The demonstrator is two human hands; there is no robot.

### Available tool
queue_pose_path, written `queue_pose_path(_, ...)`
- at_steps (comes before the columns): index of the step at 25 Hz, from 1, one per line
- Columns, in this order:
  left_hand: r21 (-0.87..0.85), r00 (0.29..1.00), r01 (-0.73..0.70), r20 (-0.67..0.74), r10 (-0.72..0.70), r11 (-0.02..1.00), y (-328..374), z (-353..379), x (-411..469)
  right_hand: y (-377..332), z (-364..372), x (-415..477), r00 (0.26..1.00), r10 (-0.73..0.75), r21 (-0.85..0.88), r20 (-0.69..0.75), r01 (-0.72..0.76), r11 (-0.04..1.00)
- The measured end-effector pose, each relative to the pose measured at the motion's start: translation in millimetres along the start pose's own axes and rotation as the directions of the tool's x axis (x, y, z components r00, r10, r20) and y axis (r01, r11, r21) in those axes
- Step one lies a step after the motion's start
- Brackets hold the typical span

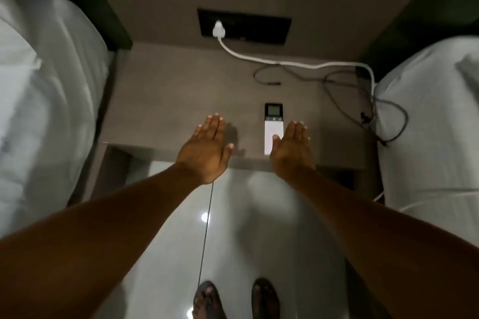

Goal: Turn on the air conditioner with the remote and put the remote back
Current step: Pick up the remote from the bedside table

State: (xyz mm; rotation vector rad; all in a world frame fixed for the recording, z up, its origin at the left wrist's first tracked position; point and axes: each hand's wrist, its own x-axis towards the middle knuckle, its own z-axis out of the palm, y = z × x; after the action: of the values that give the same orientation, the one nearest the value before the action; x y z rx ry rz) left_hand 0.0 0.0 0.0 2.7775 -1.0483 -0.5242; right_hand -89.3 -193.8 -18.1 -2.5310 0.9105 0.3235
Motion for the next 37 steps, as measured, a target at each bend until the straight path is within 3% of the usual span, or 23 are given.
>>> queue_pose_path(4,-0.002,0.997,0.02,0.068,-0.02,1.0,1,49,22,15,44,26,0.997,0.046,0.084,0.064,-0.051,0.995)
queue_pose_path(7,-0.012,0.997,0.018,0.071,-0.017,1.0,1,65,39,9,60,45,0.997,0.06,0.14,-0.048,-0.052,0.989)
queue_pose_path(10,0.0,0.996,0.031,0.082,-0.03,1.0,2,68,52,4,59,65,0.99,0.069,0.089,-0.123,-0.058,0.994)
queue_pose_path(14,0.002,0.996,0.029,0.088,-0.029,1.0,2,61,57,-3,52,82,0.994,0.096,0.159,-0.055,-0.086,0.983)
queue_pose_path(16,-0.002,0.996,0.033,0.08,-0.033,0.999,5,47,55,-7,38,82,0.981,0.191,0.332,0.032,-0.19,0.924)
queue_pose_path(19,0.015,0.998,0.039,0.052,-0.04,0.999,5,15,49,-18,11,73,0.944,0.27,0.591,0.19,-0.33,0.736)
queue_pose_path(24,0.035,0.997,0.043,-0.07,-0.041,0.998,2,-88,36,-68,-87,51,0.94,0.24,0.827,0.243,-0.33,0.456)
queue_pose_path(31,0.041,0.909,0.1,-0.411,-0.074,0.994,-3,-330,-30,-208,-294,-8,0.995,0.011,0.859,0.094,-0.087,0.504)
queue_pose_path(37,0.072,0.765,0.277,-0.62,-0.175,0.958,-45,-508,-155,-358,-411,-112,0.963,-0.268,0.827,0.032,0.125,0.548)
